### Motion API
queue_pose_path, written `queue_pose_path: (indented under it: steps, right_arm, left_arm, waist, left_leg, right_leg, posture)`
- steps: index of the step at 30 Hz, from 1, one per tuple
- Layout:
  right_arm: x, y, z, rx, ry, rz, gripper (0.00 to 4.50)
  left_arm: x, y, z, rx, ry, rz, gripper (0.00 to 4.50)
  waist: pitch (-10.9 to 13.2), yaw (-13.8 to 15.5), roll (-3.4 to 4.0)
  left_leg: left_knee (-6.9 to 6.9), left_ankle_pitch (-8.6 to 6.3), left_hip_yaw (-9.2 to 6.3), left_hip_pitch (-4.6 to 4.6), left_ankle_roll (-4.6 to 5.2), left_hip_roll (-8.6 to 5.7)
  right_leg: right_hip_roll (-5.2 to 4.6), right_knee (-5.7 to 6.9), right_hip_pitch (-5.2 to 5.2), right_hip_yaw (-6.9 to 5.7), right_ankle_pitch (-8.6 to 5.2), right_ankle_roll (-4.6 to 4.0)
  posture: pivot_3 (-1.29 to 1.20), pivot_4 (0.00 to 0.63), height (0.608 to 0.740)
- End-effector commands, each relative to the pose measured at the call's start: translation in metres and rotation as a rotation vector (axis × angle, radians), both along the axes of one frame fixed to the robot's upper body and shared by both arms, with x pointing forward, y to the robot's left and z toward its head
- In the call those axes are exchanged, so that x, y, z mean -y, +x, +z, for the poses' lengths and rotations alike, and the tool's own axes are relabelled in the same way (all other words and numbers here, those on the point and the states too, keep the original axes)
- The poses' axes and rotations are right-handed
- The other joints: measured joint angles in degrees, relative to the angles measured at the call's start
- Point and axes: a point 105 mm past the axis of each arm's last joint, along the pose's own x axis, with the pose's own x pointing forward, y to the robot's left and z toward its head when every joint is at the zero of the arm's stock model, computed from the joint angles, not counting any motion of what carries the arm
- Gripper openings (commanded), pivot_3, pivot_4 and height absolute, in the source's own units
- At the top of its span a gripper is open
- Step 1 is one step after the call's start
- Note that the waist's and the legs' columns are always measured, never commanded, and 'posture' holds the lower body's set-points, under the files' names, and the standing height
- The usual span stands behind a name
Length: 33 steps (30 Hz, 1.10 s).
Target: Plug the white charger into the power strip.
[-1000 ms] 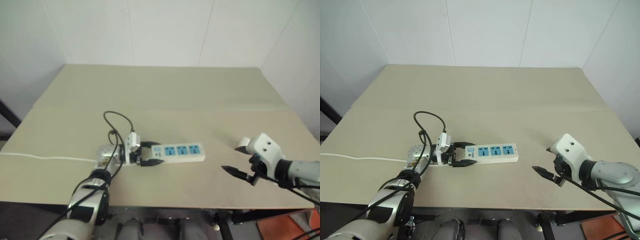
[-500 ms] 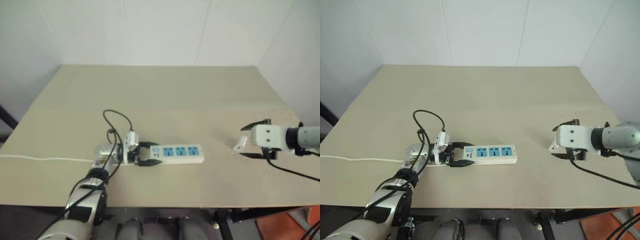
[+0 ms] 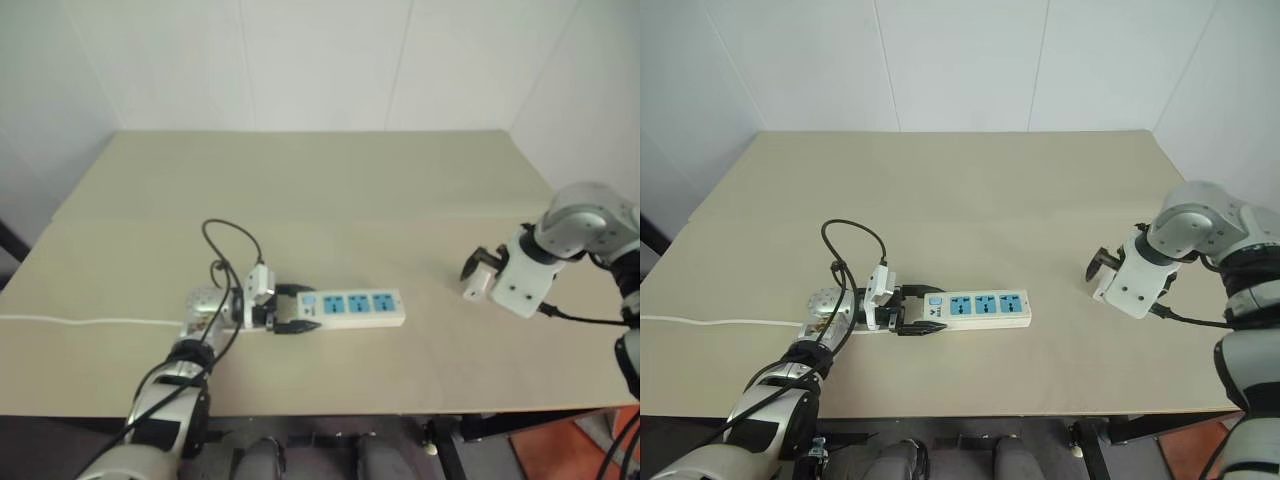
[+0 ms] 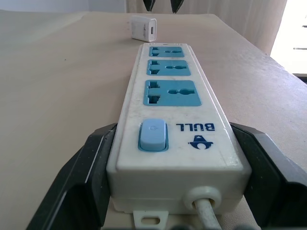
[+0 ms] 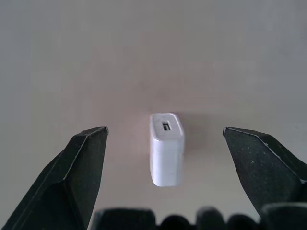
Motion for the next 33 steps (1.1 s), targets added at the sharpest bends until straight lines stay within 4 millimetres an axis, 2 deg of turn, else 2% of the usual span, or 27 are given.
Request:
queue_pose_path:
  steps: [1,21,33]
  right_arm:
    - [-0.004,0.005,0.002,0.019,-0.005,0.039,4.50]
    - [-0.014,0.029,-0.026,0.080,-0.009,0.044,4.50]
    - [-0.010,0.036,-0.027,0.124,-0.045,0.075,4.50]
  left_arm:
    - [-0.004,-0.001,-0.005,-0.011,0.016,0.018,3.27]
    - [-0.006,-0.003,-0.007,-0.008,0.039,0.013,3.27]
    - [-0.009,-0.005,-0.010,-0.012,0.044,0.022,3.27]
  waist:
    - [0.00,-0.01,0.01]
    - [-0.01,-0.72,0.04]
    - [-0.03,-1.10,0.06]
  left_leg:
    - [0.00,0.00,0.00,0.02,0.00,0.00]
    - [0.00,0.00,0.00,0.10,0.00,-0.04]
    - [0.00,0.00,0.00,0.14,0.00,-0.04]
  right_leg:
    - [0.00,0.03,0.00,0.01,0.00,-0.01]
    - [0.00,0.20,-0.02,0.05,-0.02,-0.09]
    - [0.00,0.21,0.01,0.07,-0.02,-0.09]
  posture:
    - [0.00,0.150,0.740]
    - [0.00,0.150,0.740]
    - [0.00,0.150,0.740]
